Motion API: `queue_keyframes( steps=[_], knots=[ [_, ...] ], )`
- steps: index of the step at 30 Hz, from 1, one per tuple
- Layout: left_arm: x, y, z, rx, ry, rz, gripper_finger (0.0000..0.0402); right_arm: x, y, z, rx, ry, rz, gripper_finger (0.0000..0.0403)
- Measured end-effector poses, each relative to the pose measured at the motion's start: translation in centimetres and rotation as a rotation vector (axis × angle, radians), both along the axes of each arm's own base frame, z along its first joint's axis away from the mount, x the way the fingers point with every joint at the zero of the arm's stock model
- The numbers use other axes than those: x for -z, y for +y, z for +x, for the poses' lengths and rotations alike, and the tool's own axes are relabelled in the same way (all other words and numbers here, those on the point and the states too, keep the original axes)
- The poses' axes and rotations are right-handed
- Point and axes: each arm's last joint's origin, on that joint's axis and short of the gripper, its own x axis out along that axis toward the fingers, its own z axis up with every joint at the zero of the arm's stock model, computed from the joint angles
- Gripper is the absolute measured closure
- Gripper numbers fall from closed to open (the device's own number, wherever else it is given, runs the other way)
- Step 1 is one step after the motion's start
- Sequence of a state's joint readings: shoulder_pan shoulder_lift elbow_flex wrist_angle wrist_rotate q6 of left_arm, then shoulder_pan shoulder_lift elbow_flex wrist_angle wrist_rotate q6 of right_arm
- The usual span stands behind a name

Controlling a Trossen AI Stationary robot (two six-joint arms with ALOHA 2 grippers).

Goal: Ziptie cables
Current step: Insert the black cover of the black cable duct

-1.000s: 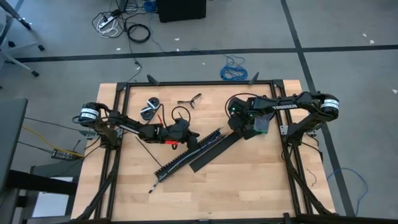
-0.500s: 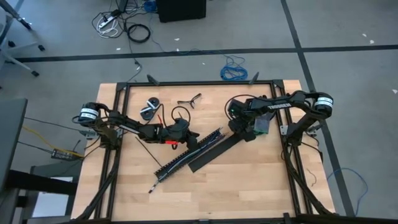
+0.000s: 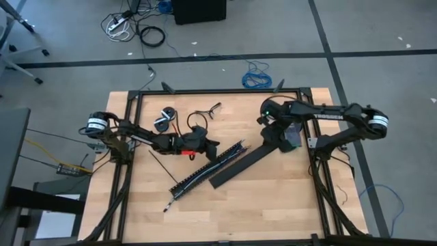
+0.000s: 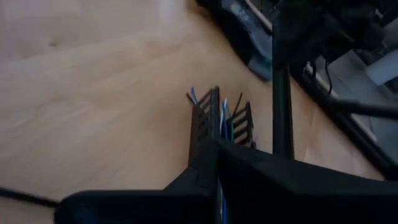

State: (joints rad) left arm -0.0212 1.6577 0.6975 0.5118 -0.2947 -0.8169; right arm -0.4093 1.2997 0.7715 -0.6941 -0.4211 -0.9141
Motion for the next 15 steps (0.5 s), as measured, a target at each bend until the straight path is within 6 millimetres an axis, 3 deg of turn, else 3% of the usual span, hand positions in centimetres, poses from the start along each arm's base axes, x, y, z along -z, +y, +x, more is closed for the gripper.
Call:
queue_keyframes(
  steps=[5,12,15],
  knots=[
    [-0.9,1.4,0.3,-0.043,-0.102,-0.002,0.04,-1.1,-1.3,-1.1,0.046,-0.087,0.064,0.0402],
    [-4.2,3.6,0.8,-0.037,-0.458,-0.031,0.04,-2.7,-2.4,-2.6,0.099,-0.202,0.096,0.0402],
    [-5.3,4.9,0.3,-0.045,-0.532,-0.052,0.04,-3.4,-2.8,-3.2,0.113,-0.254,0.108,0.0402]
  ],
)
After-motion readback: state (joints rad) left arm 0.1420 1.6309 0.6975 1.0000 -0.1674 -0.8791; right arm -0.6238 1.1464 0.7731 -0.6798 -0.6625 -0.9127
